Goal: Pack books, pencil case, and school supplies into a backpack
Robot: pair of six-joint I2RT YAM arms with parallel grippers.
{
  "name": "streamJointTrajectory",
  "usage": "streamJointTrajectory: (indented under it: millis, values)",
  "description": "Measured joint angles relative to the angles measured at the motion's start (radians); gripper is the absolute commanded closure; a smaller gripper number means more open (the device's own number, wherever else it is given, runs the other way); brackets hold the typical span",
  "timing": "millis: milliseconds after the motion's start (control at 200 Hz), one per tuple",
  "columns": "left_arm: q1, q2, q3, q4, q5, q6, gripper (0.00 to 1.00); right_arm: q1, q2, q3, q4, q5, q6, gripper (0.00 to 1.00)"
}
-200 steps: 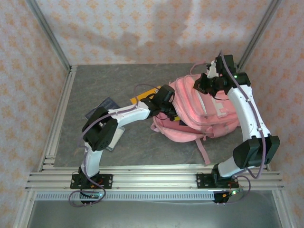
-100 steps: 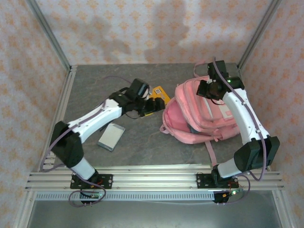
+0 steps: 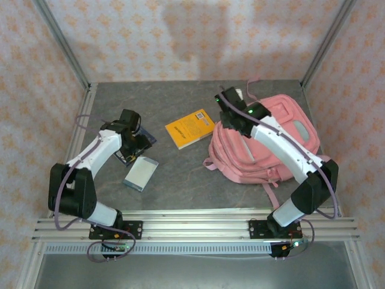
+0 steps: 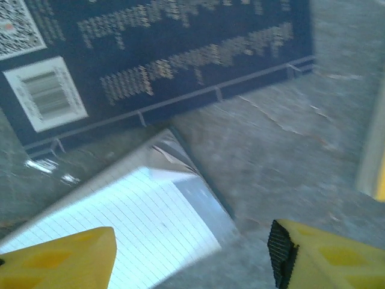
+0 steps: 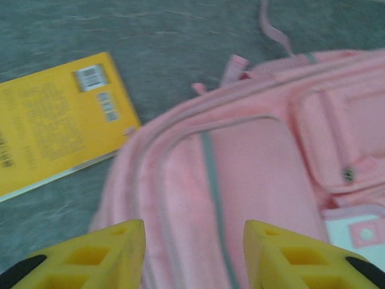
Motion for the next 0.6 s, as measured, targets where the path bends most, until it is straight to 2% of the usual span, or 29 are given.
streamJointTrajectory:
  millis: [85,185,340,600]
  values:
    - [0.003,0.084,0.000,0.006,-0.001,0.034,0.50,0.041,-0.025,-0.047,0.037,-0.024,0.010,0.58]
    - [0.002,0.192,0.000,0.031,0.029,0.059,0.58,0.045,-0.063,-0.126,0.074,-0.054,0.039,0.59]
    - [-0.031,0.211,0.011,0.064,0.061,0.083,0.60,0.043,-0.094,-0.214,0.100,-0.093,0.077,0.61]
    - [-0.236,0.233,0.031,0.130,0.185,0.092,0.59,0.043,-0.130,-0.340,0.180,-0.246,0.125,0.63]
